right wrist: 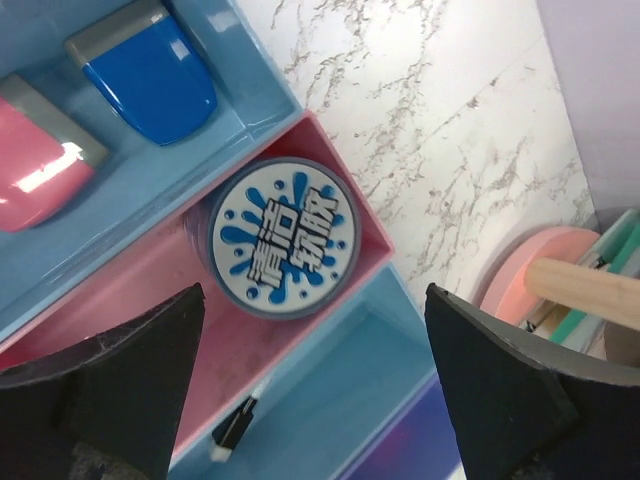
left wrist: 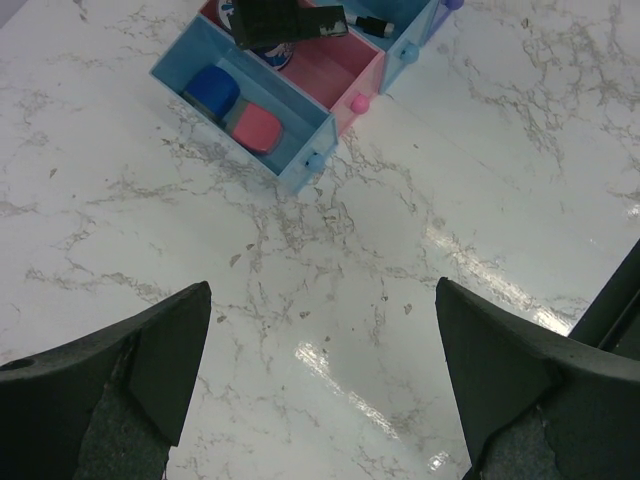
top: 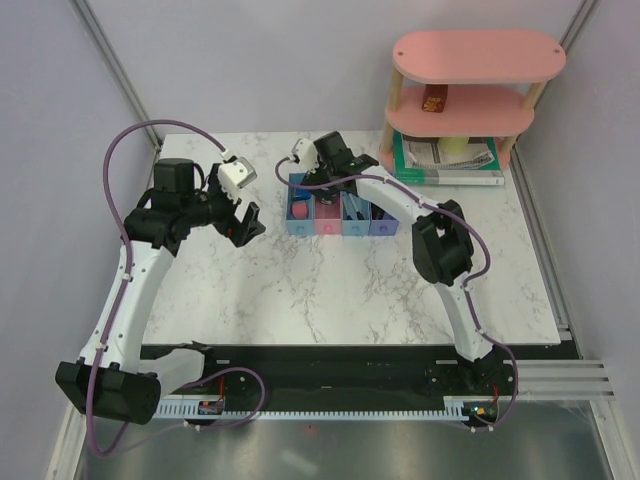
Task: Sort the stationery into containers
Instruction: Place the stationery in the storage box, then reset both arms
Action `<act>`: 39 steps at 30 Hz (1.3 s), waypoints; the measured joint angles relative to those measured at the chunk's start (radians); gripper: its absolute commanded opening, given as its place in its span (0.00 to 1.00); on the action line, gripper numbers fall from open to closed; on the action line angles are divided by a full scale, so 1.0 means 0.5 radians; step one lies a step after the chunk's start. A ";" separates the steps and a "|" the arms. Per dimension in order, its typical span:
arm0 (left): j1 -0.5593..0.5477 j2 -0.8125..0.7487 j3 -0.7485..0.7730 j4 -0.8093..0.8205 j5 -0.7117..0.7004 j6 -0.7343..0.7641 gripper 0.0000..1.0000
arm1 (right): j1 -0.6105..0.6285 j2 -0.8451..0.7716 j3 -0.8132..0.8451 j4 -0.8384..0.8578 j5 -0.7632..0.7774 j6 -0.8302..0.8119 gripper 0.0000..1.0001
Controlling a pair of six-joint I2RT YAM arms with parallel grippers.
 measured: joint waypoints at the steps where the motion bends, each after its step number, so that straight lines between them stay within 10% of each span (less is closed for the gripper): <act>1: 0.000 0.000 0.000 0.011 -0.002 -0.018 1.00 | 0.000 -0.037 -0.014 -0.014 0.001 0.023 0.98; 10: 0.002 0.121 0.264 0.020 -0.130 -0.278 1.00 | -0.060 -0.815 -0.246 -0.166 -0.178 0.311 0.98; 22: 0.002 0.153 0.328 0.043 -0.307 -0.492 1.00 | -0.771 -1.932 -0.961 -0.471 -0.787 0.510 0.98; 39: 0.017 -0.047 0.097 0.175 -0.512 -0.611 1.00 | -1.067 -2.285 -1.382 -0.417 -0.641 0.595 0.98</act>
